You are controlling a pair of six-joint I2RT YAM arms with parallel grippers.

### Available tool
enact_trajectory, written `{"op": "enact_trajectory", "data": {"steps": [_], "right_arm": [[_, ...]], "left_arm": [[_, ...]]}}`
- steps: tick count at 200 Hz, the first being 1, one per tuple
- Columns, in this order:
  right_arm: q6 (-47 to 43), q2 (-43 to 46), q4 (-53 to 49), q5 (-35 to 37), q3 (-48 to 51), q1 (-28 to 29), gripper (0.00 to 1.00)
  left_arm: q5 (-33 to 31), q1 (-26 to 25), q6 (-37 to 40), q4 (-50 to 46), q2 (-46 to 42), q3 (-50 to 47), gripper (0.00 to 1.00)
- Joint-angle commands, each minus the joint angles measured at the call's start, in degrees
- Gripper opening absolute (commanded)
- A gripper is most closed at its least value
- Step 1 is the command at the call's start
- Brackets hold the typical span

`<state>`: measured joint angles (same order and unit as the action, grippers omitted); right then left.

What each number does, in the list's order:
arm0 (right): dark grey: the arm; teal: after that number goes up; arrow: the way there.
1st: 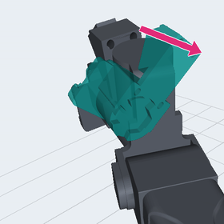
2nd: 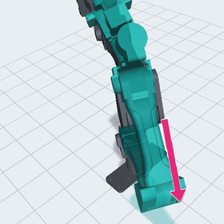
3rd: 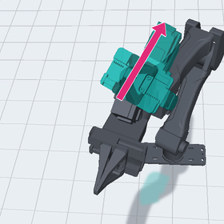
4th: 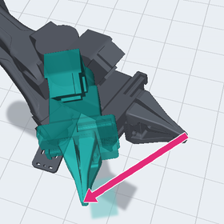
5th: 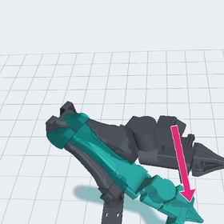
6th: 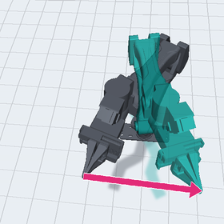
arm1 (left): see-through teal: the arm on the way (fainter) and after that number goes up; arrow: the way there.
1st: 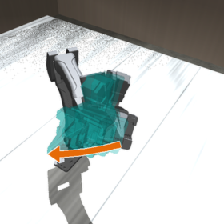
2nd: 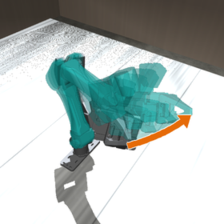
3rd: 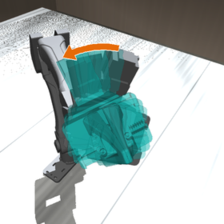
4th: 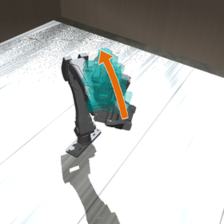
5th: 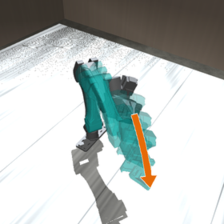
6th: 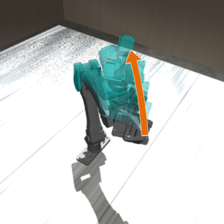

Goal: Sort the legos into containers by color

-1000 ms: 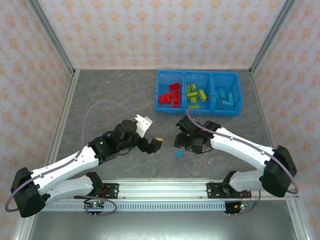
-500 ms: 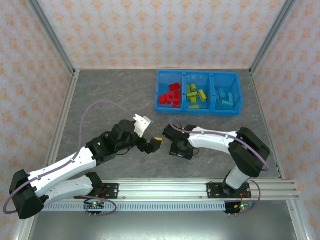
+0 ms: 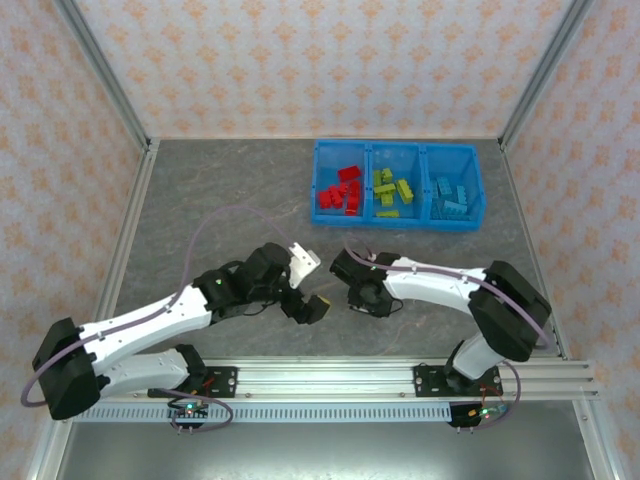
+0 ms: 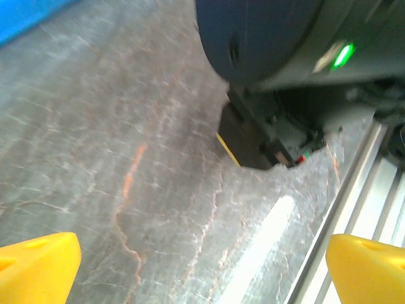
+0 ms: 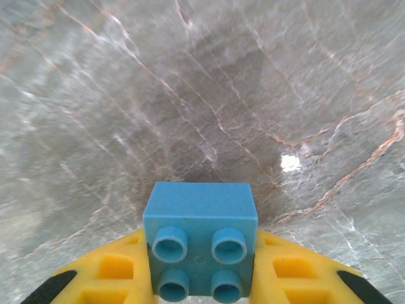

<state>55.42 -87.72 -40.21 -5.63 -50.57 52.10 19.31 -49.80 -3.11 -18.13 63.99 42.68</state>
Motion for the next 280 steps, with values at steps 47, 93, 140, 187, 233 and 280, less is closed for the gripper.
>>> {"op": "enact_trajectory", "data": {"steps": [47, 93, 140, 187, 233, 280], "right_arm": [[-2.7, 11.39, -3.72, 4.14, -1.11, -8.19, 0.21], [-12.31, 19.01, -5.76, 1.16, -2.87, -27.5, 0.21], [-21.98, 14.04, -4.93, -5.54, -11.05, -49.66, 0.21], [-21.35, -2.45, -0.85, -10.52, -24.87, -59.3, 0.21], [-23.86, -19.39, -7.28, -12.38, -43.21, -59.47, 0.37], [-26.08, -14.93, -9.98, -7.92, -43.77, -59.4, 0.58]], "left_arm": [[2.22, -5.85, 3.92, -1.75, 6.9, 8.14, 1.0], [-3.51, -6.03, 1.61, 1.4, 2.65, 8.01, 1.0], [-7.37, -6.02, 0.84, 8.55, -6.59, 4.55, 1.0], [-14.59, -6.02, -0.74, 5.61, -11.81, 2.54, 1.0], [-37.72, -5.92, -5.92, -5.45, -13.38, 2.63, 1.0], [-47.94, -5.01, -6.83, -1.7, -17.1, -2.49, 1.0]]}}
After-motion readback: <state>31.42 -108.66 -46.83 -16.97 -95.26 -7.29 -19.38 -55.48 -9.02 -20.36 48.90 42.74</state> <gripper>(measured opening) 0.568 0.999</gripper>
